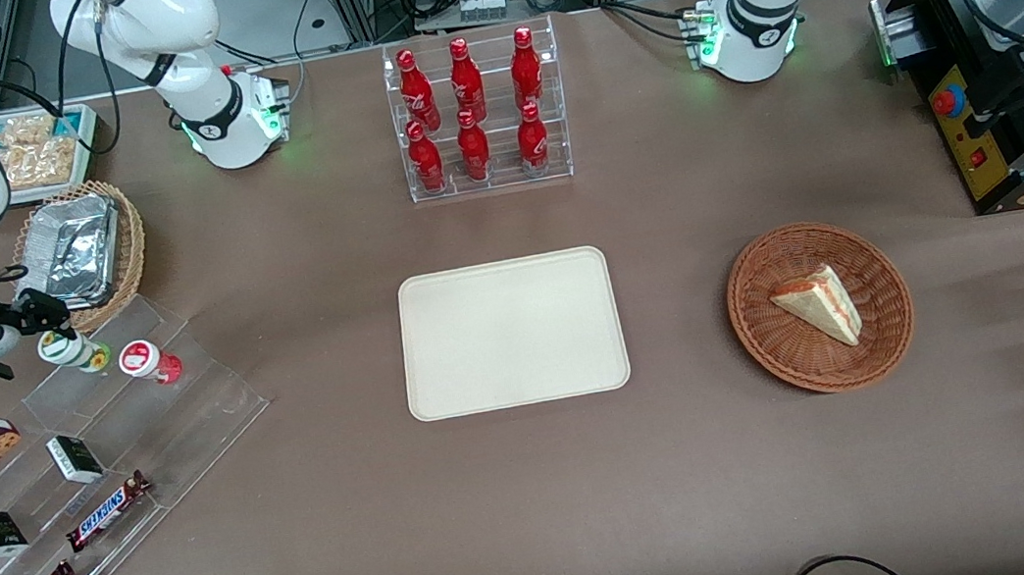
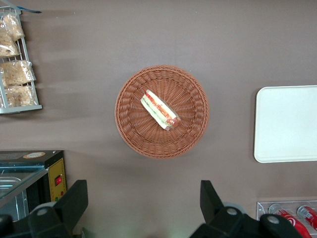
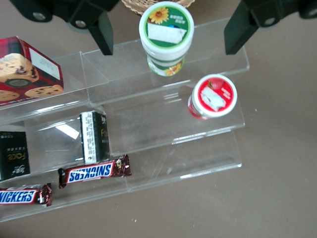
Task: Place green gum on tray
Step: 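Lower the right gripper toward the green-and-white gum jar on the stand, then close the right gripper on the green-and-white gum jar and lift it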
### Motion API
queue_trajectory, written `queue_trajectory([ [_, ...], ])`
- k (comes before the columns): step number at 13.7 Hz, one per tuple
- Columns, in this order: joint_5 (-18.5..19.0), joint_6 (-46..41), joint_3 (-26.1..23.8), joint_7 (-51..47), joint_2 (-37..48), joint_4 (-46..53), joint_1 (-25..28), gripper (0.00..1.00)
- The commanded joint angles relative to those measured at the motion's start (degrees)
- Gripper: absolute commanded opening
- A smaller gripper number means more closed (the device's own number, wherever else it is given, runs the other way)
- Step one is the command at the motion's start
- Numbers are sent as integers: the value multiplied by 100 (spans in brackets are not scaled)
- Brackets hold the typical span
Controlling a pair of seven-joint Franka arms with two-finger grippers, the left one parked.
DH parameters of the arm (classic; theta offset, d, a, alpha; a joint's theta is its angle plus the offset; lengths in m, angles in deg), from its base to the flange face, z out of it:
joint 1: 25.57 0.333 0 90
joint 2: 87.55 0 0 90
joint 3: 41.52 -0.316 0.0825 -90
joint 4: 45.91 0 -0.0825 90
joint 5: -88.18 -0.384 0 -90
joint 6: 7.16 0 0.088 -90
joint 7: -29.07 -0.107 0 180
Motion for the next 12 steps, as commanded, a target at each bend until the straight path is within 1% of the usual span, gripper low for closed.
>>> queue_trajectory([
  [1,51,312,69,335,214,-371,-48,100],
  [4,51,453,96,827,223,-529,-48,100],
  [7,51,804,166,872,205,-749,-48,100],
  [12,33,945,245,864,126,-837,-48,99],
])
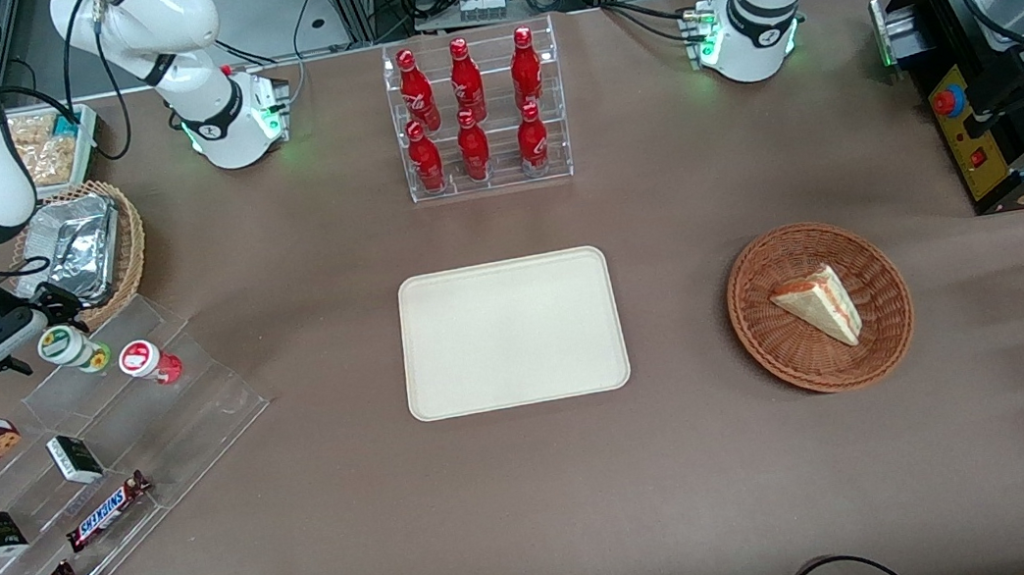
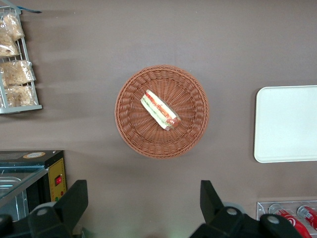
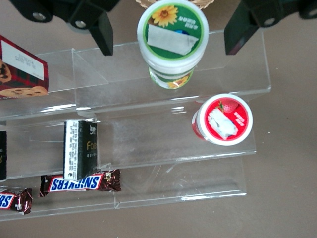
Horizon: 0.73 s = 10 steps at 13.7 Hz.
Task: Place green gum on tray
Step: 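Close the right gripper on the green-and-white gum jar and lift it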
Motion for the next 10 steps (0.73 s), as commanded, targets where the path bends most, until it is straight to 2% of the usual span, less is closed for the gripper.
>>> queue_trajectory([
  [1,33,220,29,83,43,-133,-35,98],
  [3,33,264,29,83,17,-133,-35,93],
  [4,33,264,29,83,17,-133,-35,83],
  [5,33,264,29,83,17,-133,-35,69],
  [6,16,264,29,74,8,-133,-35,37],
  [7,7,264,29,65,8,-116,-27,12],
  [8,7,247,29,56,8,-107,-9,0],
  [10,7,211,29,30,25,-90,9,0],
])
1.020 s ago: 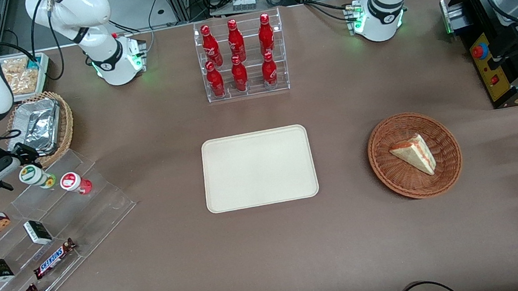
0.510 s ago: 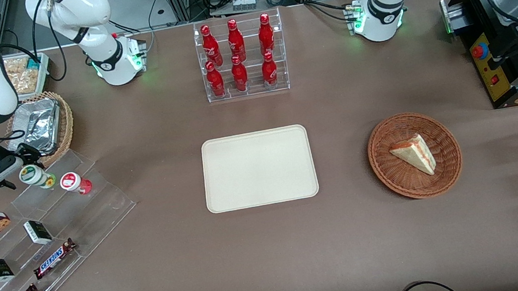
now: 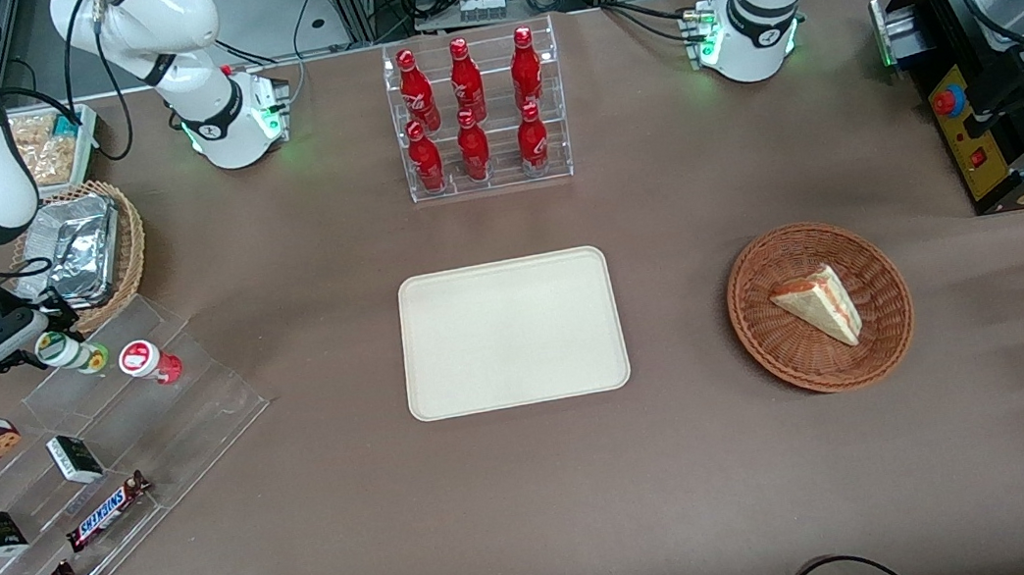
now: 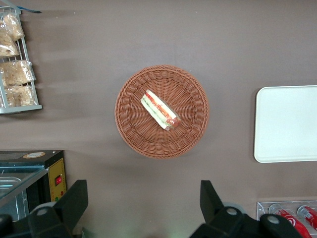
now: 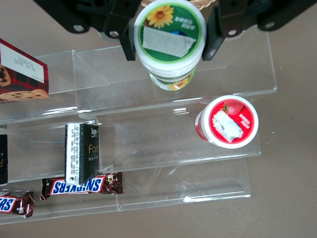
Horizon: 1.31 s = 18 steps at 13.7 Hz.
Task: Place green gum on tray
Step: 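Close the right gripper on the green-and-white gum jar and lift it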
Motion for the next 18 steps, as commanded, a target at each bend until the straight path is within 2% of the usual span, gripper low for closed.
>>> queue_trajectory([
  [1,7,69,-2,29,55,-2,7,0],
  [6,-2,-948,-46,-6,47,786,77,0],
  [9,-10,-1748,-47,-435,3,1490,463,0],
  [14,-10,-2856,-47,-1963,-6,2335,1473,0],
  [18,-10,-3182,-46,-3562,-6,2651,2570,0],
])
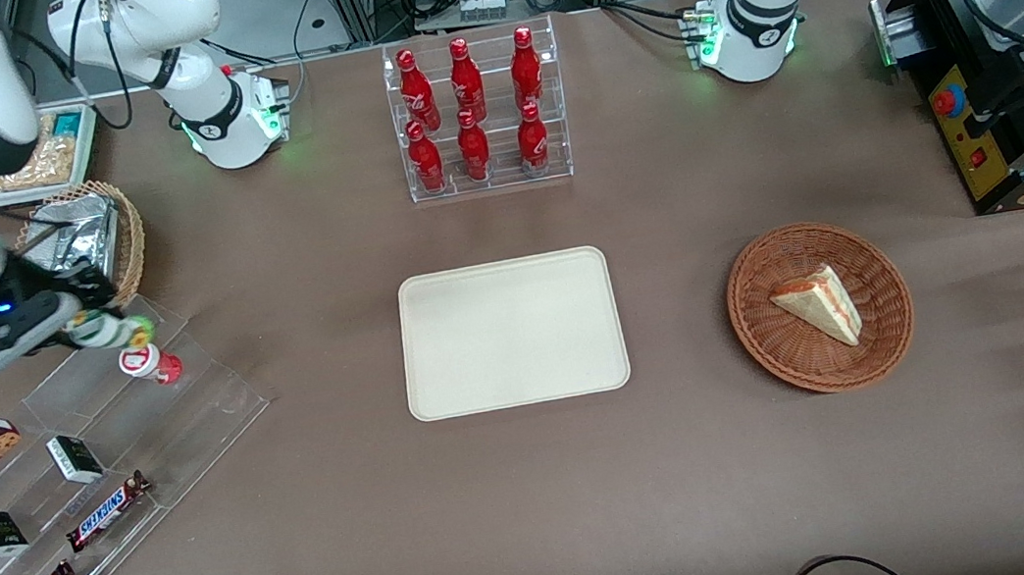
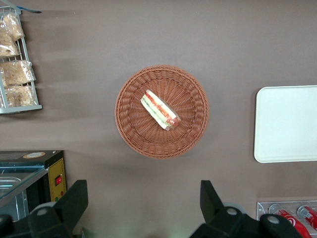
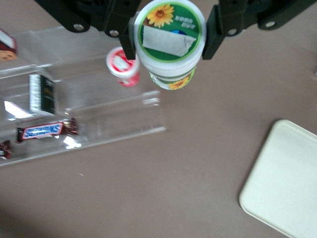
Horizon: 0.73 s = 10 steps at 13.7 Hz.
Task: Place green gum on tray
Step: 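Carry the held gum jar over the cream tray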
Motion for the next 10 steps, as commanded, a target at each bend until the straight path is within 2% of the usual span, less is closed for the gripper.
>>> queue_trajectory([
  [1,-5,-278,58,-1096,-85,374,745,0],
  [5,-5,-226,58,-2723,-454,550,1756,0],
  [10,30,564,58,-4700,-1427,883,2828,0],
])
